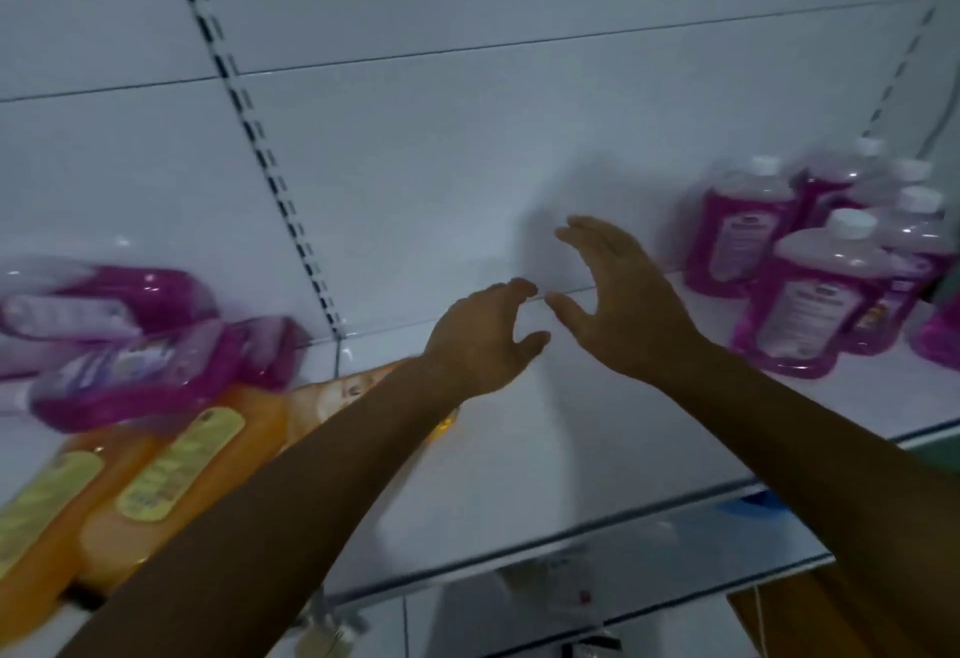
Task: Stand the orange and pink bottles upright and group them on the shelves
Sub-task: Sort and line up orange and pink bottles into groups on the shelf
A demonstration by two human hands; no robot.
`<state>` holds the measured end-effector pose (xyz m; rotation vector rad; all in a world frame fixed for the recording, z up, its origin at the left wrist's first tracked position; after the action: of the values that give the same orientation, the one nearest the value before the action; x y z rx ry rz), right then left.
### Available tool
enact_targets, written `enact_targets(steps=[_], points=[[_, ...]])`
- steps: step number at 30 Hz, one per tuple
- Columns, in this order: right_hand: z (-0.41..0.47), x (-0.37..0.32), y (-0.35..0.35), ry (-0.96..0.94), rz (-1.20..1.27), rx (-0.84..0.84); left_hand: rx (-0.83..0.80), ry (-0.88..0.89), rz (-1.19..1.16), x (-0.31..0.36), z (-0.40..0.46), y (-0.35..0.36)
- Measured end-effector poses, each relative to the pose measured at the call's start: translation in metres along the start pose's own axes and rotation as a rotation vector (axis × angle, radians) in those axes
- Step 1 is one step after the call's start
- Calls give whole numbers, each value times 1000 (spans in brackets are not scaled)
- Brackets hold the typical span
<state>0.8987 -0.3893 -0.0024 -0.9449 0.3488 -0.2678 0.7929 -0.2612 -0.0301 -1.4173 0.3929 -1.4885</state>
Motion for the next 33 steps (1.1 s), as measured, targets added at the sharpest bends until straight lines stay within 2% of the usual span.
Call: enact_targets(steps=[3, 6, 10, 13, 21, 24, 28, 30, 33], points=[[10, -47, 31, -54, 173, -293, 71, -90, 0, -35, -37, -45], [18, -86, 54, -164, 220, -570, 79, -184, 28, -62, -73, -85], [22, -122, 72, -236, 177, -745, -141, -337, -10, -86, -112, -110], [22, -132, 77, -228, 146, -834, -248, -277, 113, -91, -127, -108], [9, -128, 71, -73, 90, -803, -170, -118, 282, -105, -129, -93], [-4, -128, 71, 0, 135, -770, -142, -83, 293, -110, -131, -89], [-6, -135, 68, -12, 85, -668, -133, -67, 232, -105, -138, -97], [0, -150, 63, -6, 126, -603, -42, -56, 157, -103, -145, -113], [17, -185, 67, -35, 180, -513, 184, -22, 33, -108, -163, -149]])
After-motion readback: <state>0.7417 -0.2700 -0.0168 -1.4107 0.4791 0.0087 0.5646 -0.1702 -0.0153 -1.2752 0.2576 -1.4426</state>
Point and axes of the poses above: each hand's wrist, its own z-axis towards the middle knuckle, its own y-axis out of the palm, x = y × z, the point moved 1 cm from there along z, towards the middle knuckle, and after that the axes turned 12 degrees about -z, right-handed, at the moved point
